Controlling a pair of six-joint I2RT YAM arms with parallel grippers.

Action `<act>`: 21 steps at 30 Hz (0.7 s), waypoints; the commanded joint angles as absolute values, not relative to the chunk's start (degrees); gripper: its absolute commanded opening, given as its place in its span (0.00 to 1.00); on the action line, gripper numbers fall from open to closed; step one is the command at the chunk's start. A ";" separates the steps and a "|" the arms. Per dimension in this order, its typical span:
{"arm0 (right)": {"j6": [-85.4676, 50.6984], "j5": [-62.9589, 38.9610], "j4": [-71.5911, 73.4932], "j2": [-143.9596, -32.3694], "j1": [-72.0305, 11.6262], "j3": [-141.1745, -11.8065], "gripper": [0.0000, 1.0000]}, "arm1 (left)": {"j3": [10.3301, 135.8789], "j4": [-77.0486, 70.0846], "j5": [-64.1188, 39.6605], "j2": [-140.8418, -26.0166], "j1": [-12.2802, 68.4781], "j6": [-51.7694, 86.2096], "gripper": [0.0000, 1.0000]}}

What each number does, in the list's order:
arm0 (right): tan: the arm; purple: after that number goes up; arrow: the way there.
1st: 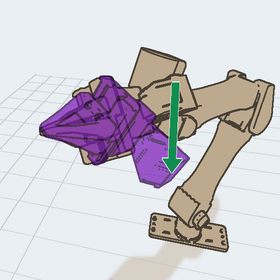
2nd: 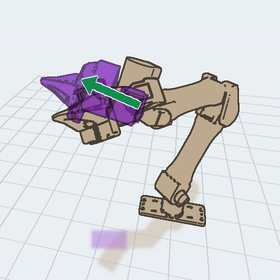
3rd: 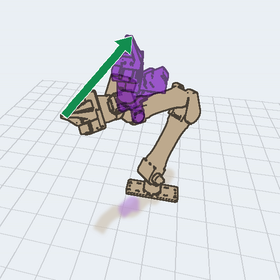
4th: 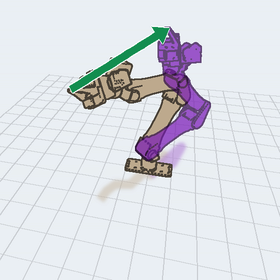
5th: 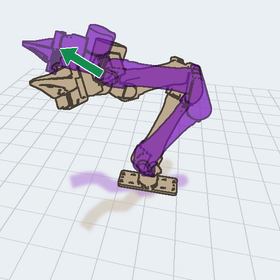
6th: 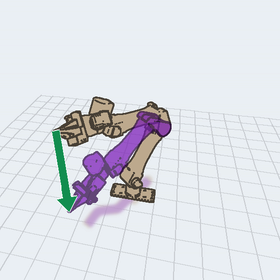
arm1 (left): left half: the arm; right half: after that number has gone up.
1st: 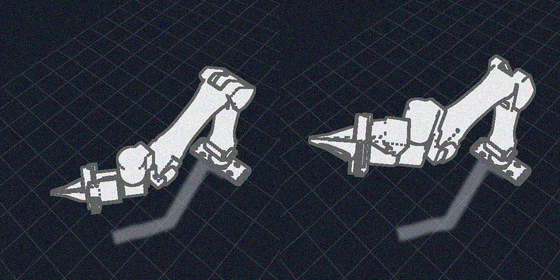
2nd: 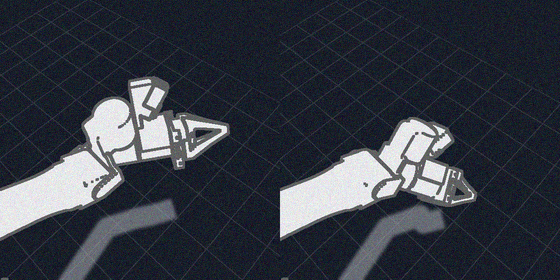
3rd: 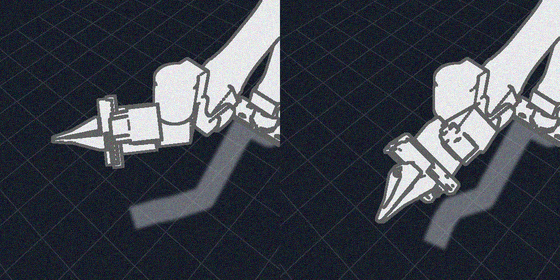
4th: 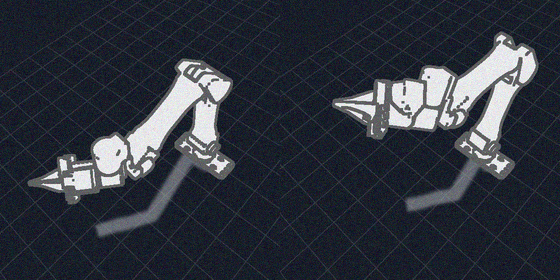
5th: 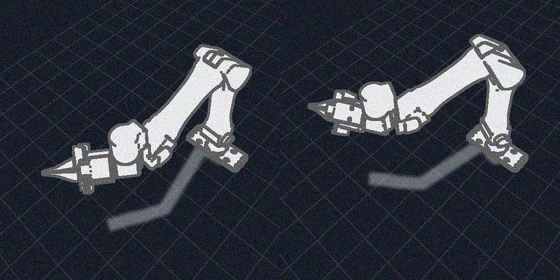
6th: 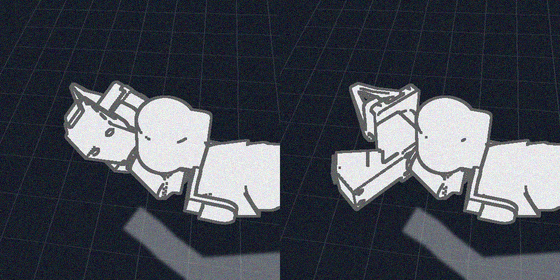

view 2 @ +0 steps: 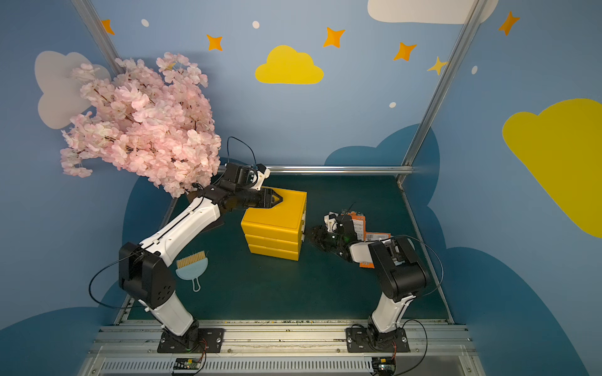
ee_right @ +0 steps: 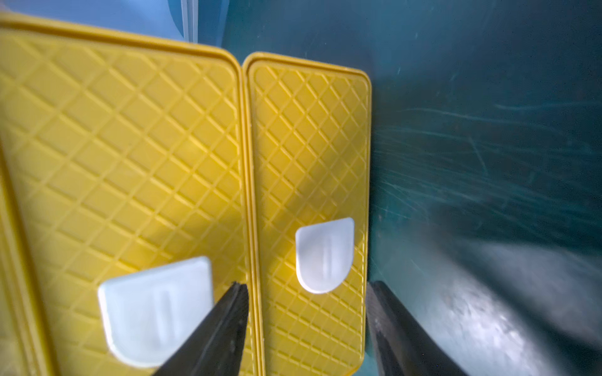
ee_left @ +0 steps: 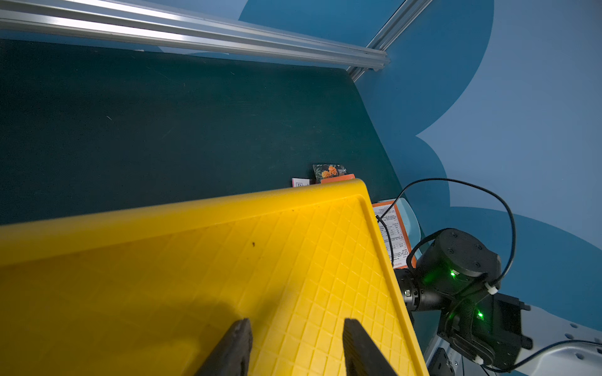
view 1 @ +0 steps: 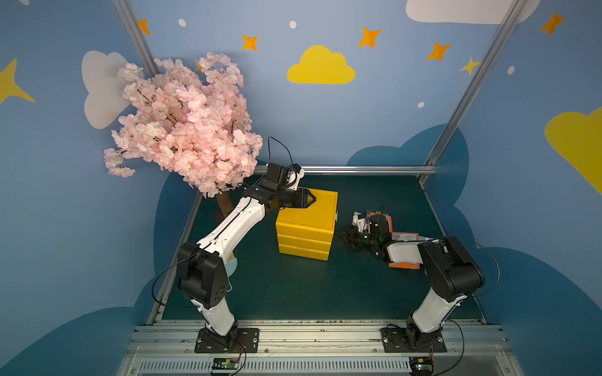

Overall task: Take the seed bags out of the drawer
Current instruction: Open the drawer in the storage box.

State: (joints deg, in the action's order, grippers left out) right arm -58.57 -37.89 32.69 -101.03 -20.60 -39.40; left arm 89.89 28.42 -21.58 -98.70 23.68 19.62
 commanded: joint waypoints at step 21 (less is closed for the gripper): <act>-62.40 -39.22 41.22 -109.15 -21.01 -40.16 0.45 | 84.99 45.35 -18.34 -103.68 24.17 20.05 0.51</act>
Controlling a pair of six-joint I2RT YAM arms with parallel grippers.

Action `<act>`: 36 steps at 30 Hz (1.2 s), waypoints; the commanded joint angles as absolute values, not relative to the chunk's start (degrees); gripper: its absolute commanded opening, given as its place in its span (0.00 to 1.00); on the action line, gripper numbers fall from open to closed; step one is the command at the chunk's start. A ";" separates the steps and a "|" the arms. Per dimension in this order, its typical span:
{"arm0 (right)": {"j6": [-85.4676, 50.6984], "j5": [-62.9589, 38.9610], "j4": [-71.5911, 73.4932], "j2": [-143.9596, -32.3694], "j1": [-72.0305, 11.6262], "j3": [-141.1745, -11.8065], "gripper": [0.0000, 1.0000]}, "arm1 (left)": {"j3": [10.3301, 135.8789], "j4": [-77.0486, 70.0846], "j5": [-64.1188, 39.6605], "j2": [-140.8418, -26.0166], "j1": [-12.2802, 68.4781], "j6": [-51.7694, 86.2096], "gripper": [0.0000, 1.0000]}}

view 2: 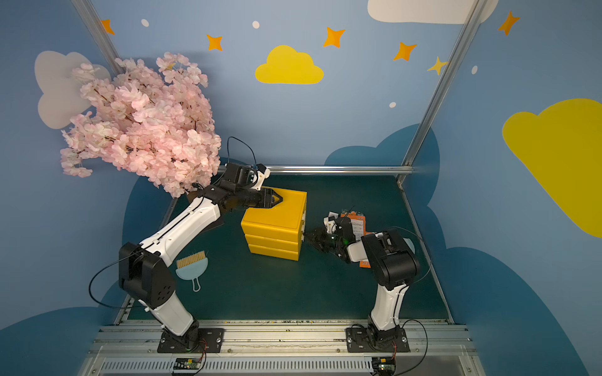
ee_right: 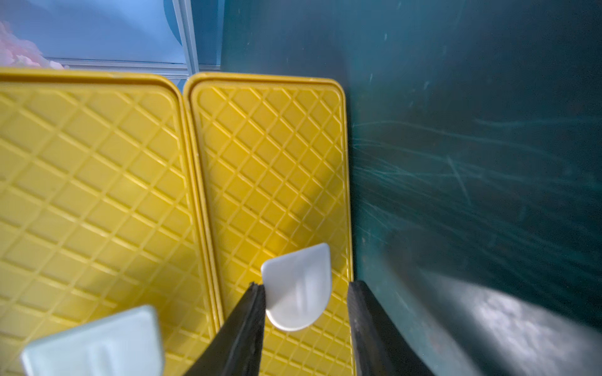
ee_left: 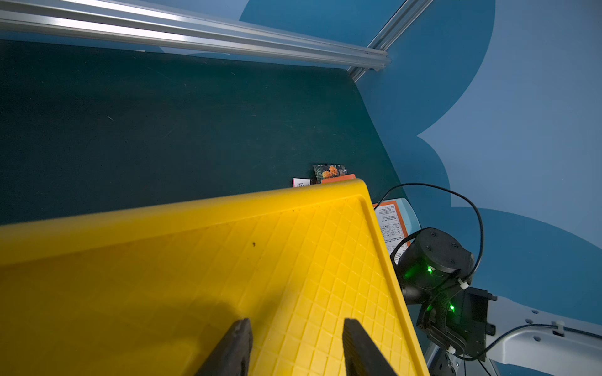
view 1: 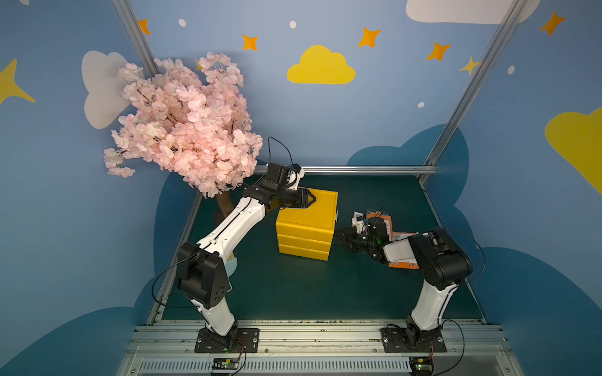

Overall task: Take the seed bags out of the drawer
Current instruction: Open the drawer in the storage box.

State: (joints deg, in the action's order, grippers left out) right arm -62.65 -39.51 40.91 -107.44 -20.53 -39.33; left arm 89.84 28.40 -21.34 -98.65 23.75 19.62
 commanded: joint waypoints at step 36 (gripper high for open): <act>-35.33 -28.98 -14.35 -98.55 -22.49 -61.28 0.00 | 84.45 44.32 -18.39 -103.37 24.17 20.79 0.51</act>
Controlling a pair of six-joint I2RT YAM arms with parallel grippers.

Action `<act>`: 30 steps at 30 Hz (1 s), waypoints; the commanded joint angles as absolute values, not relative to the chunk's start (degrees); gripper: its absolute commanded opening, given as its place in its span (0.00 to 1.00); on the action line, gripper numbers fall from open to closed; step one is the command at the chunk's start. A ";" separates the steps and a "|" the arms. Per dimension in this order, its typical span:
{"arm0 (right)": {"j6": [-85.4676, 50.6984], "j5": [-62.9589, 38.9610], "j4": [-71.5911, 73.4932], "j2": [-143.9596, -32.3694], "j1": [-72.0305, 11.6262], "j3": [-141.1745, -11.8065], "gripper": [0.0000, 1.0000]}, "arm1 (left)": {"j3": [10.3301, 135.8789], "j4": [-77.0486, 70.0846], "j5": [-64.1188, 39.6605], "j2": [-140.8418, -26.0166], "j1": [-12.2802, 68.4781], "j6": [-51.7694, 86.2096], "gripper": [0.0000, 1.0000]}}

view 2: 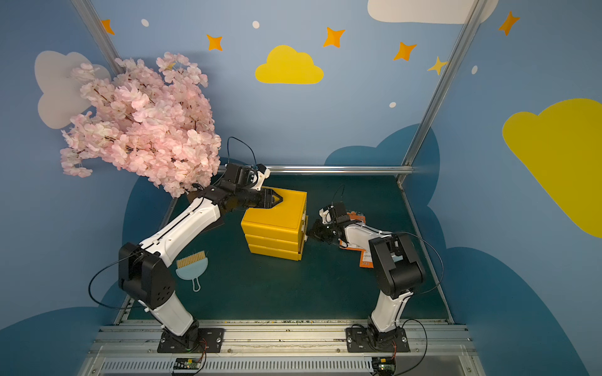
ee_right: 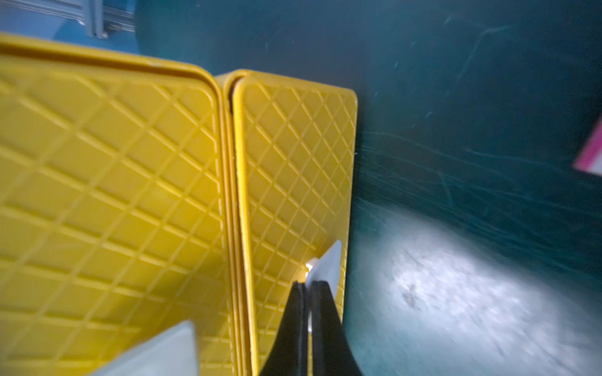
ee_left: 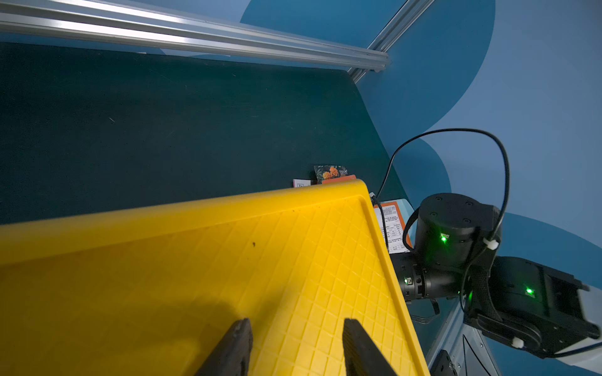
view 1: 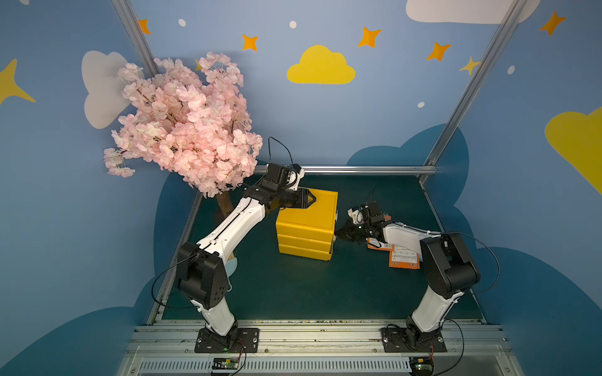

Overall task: Take the seed bags out of the drawer
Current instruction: Open the drawer in the storage box.

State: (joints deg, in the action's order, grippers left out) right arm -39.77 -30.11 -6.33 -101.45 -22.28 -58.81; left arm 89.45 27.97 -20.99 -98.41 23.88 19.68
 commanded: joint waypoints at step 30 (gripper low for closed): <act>-29.91 -31.47 -18.93 -89.31 -11.64 -52.53 0.00 | 84.95 43.95 -18.73 -104.00 24.17 20.72 0.51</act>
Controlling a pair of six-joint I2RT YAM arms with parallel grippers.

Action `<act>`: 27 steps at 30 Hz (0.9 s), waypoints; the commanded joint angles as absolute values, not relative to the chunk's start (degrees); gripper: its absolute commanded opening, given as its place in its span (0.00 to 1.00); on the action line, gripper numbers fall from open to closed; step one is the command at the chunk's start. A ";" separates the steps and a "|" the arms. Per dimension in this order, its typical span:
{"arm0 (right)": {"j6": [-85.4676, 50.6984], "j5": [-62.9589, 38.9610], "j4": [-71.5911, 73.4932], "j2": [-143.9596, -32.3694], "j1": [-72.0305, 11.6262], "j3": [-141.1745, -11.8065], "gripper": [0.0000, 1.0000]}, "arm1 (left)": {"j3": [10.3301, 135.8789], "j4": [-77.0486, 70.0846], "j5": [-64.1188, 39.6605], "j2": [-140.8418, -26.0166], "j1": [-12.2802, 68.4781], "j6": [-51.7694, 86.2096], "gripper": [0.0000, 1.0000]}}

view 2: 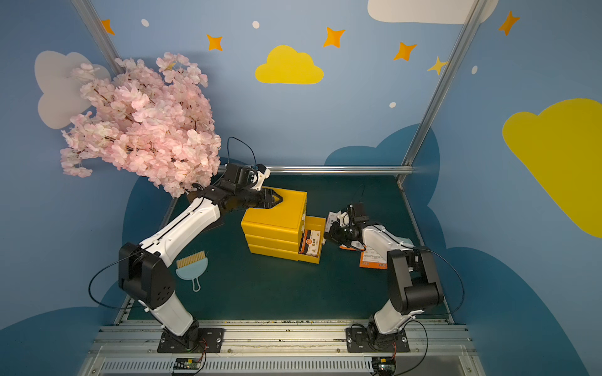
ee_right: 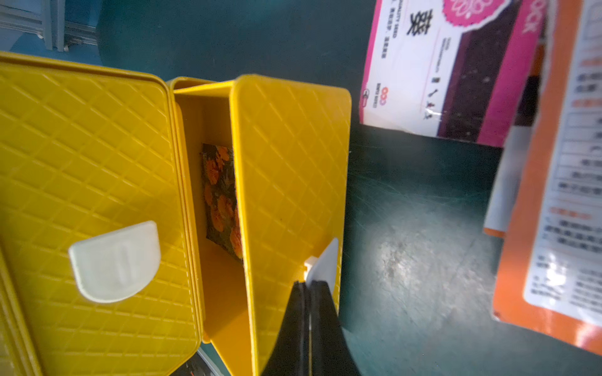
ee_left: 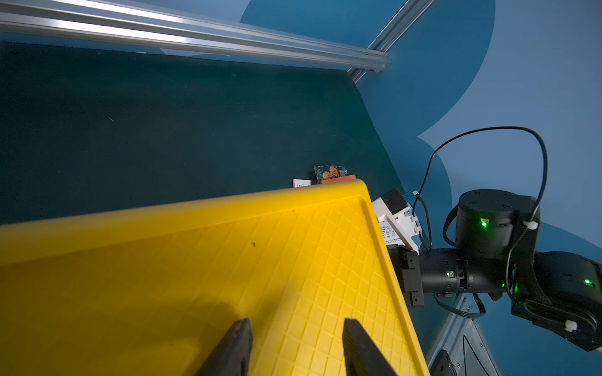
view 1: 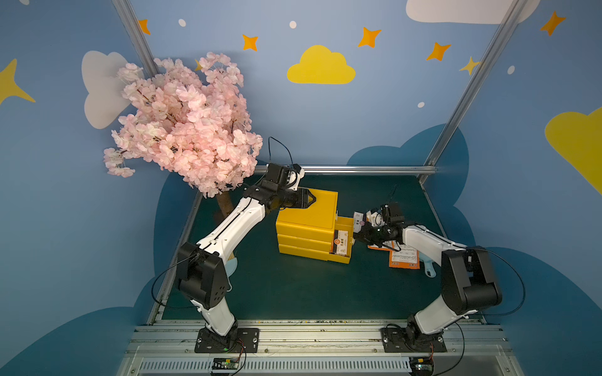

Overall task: Take the seed bags out of the drawer
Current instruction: Open the drawer in the storage box.

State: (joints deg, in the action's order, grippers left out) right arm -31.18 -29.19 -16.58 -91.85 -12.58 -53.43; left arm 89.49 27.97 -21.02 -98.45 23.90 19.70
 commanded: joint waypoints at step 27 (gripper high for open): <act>-27.73 -32.97 -19.48 -86.27 -4.43 -47.73 0.00 | 84.90 43.24 -19.07 -104.33 24.17 20.96 0.51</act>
